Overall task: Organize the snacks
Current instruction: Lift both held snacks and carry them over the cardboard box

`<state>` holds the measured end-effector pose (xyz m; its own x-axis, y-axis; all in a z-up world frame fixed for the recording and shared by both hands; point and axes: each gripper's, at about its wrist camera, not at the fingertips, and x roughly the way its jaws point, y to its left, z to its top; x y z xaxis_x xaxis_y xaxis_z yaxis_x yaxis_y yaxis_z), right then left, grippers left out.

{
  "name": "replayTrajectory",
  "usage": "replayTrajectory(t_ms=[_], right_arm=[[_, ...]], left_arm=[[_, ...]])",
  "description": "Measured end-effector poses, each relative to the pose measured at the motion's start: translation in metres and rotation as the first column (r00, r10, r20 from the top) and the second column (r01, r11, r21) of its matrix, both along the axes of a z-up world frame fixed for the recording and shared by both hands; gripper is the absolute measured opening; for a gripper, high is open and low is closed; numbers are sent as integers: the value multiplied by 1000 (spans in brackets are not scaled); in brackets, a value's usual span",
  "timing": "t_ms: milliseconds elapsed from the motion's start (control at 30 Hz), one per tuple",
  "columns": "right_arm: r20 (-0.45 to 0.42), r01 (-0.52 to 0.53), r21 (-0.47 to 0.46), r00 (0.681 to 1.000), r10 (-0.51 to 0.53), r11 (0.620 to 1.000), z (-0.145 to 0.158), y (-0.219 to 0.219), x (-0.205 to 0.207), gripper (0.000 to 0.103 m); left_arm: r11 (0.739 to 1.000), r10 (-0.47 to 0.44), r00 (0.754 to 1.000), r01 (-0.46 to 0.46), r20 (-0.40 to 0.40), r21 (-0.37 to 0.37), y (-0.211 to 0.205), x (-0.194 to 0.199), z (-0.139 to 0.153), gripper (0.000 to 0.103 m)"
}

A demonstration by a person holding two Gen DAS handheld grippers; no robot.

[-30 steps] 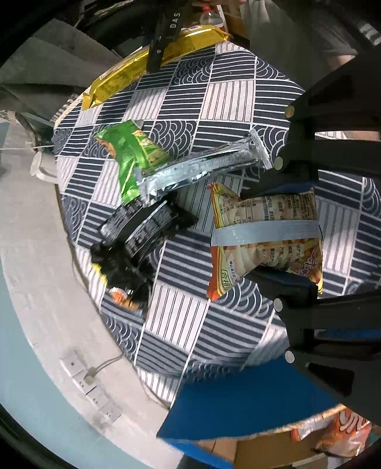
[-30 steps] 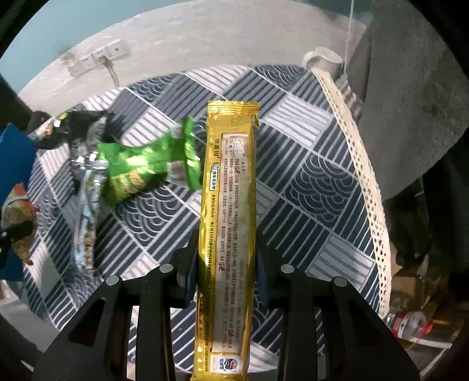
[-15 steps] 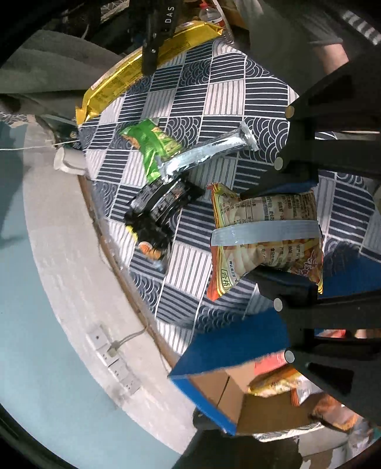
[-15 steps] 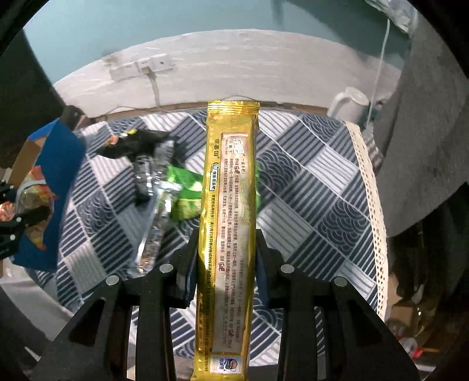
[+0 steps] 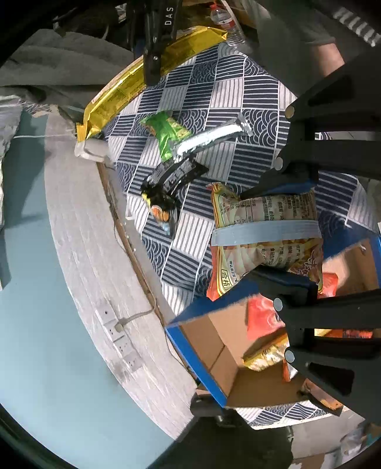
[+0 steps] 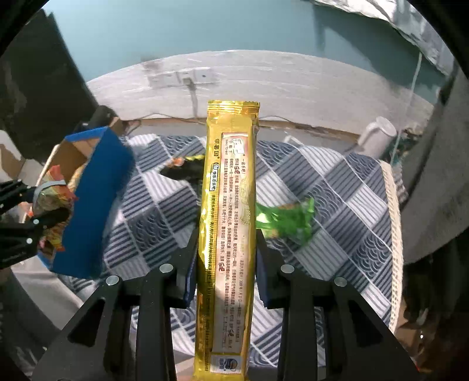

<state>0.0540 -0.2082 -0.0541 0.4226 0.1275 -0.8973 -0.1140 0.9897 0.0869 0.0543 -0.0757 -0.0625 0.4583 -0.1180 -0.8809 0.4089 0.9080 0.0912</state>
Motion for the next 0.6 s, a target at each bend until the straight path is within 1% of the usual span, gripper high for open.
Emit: replayTrajectory(t_ms=[133,267,600], right_arm=[[-1,-25,37,1000,25,999,6,20,10,31],[1,-62,51,998,62,997,11,46,18,31],[-14,-170,40,985,171,985,15,118,37,31]], left_arm=[[999,44,999,-43,22,-6,26,0,7,44],[996,89,995,-89,41,-7,51,0,12,44],[986,163,984,-164,70,9,102,2,15,44]])
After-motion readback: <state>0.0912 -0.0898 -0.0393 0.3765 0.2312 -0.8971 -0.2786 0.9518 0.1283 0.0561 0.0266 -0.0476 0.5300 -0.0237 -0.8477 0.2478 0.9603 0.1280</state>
